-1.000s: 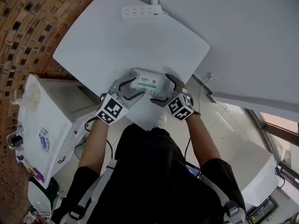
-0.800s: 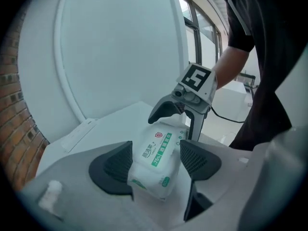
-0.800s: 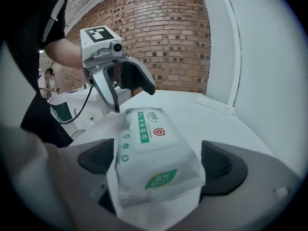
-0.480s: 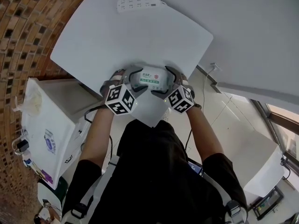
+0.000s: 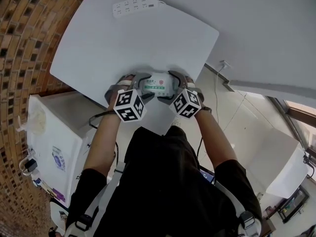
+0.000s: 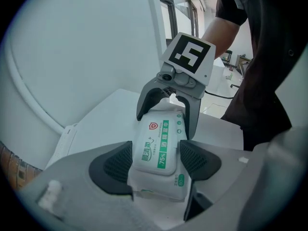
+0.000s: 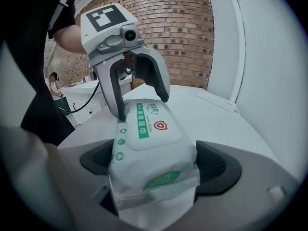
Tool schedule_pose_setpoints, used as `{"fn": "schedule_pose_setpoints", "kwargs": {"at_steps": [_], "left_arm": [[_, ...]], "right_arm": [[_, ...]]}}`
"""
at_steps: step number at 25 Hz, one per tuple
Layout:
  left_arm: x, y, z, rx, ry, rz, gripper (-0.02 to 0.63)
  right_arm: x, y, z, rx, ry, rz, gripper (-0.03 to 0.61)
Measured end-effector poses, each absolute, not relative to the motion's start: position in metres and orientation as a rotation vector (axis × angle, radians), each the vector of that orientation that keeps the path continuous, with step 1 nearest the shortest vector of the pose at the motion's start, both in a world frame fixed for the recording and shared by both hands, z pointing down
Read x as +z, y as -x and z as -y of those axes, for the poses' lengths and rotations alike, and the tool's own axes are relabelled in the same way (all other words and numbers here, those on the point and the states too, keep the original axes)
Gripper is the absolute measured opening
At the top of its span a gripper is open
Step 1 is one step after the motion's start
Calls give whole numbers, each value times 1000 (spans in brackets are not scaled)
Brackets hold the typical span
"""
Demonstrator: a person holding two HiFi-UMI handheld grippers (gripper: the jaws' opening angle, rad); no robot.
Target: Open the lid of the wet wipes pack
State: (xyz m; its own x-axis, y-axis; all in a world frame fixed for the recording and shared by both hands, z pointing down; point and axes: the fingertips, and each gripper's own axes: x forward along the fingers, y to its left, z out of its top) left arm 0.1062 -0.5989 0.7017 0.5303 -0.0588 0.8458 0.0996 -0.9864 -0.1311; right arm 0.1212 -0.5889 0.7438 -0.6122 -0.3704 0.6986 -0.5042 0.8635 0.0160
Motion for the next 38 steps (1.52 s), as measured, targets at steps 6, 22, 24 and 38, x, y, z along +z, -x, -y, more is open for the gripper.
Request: {"fn": "schedule_pose_setpoints", "kwargs": {"at_steps": [6,22,24,38], "left_arm": [[707,-111,598,-1557,2564,169,321],[710,-112,599,-1645,2756,323,287],[709,-112,600,-1640,2793,351,288],[693,-113,606,-1552,3177,560,290]], "right_arm": [[745,-121,588,245,-623,2288,508],[745,-120,587,264,-619,2300,506],[745,-120,587,268,-619,2302,506],[745,-120,587,263,-620,2297,506]]}}
